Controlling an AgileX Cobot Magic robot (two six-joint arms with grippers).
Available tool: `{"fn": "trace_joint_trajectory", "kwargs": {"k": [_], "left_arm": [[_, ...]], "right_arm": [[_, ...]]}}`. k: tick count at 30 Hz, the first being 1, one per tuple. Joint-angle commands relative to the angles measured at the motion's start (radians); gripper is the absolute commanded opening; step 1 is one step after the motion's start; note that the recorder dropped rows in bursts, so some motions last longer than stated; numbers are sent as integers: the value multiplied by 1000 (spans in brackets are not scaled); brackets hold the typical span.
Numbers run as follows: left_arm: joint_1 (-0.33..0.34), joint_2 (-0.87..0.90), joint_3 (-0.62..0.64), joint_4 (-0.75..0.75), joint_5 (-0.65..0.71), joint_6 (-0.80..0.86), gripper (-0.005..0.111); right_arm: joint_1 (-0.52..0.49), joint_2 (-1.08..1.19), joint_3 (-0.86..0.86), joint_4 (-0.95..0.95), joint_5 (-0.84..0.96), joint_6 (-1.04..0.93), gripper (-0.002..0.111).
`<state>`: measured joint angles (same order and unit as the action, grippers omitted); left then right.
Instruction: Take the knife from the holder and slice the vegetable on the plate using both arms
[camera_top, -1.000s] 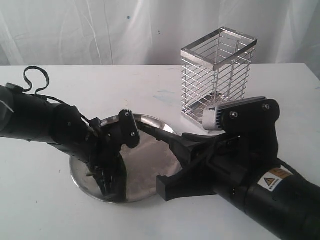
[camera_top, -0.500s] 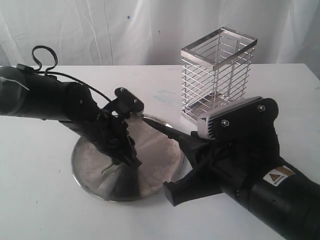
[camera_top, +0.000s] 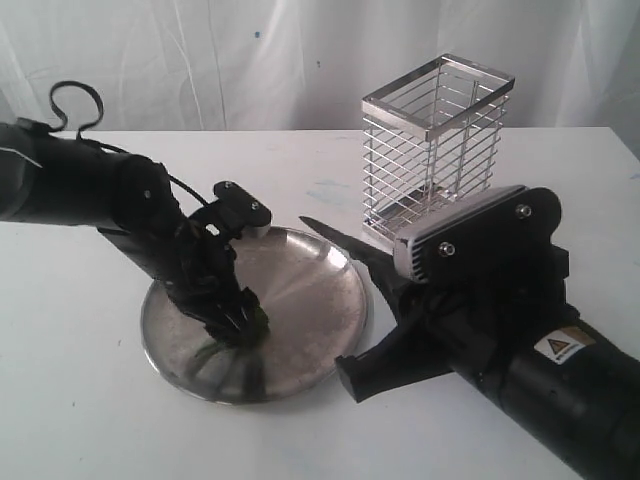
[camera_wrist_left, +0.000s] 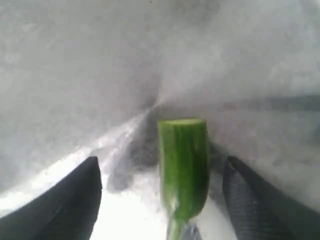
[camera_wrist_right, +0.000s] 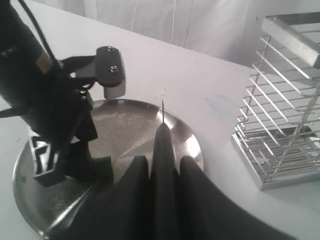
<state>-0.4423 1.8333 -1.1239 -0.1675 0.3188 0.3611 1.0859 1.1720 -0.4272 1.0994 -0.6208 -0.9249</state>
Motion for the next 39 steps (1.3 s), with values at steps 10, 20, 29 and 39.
{"fn": "trace_joint_trajectory", "kwargs": {"k": [10, 20, 29, 39], "left_arm": [[119, -193, 8, 188, 220, -232, 71], [119, -197, 9, 114, 161, -234, 71], [119, -197, 126, 64, 2, -234, 71], [119, -197, 168, -179, -45, -115, 61]], "right_arm": [[-1, 195, -4, -175, -44, 131, 0], [1, 379, -2, -431, -209, 525, 0], [112, 472, -2, -399, -323, 612, 0], [121, 378, -2, -383, -387, 600, 0]]}}
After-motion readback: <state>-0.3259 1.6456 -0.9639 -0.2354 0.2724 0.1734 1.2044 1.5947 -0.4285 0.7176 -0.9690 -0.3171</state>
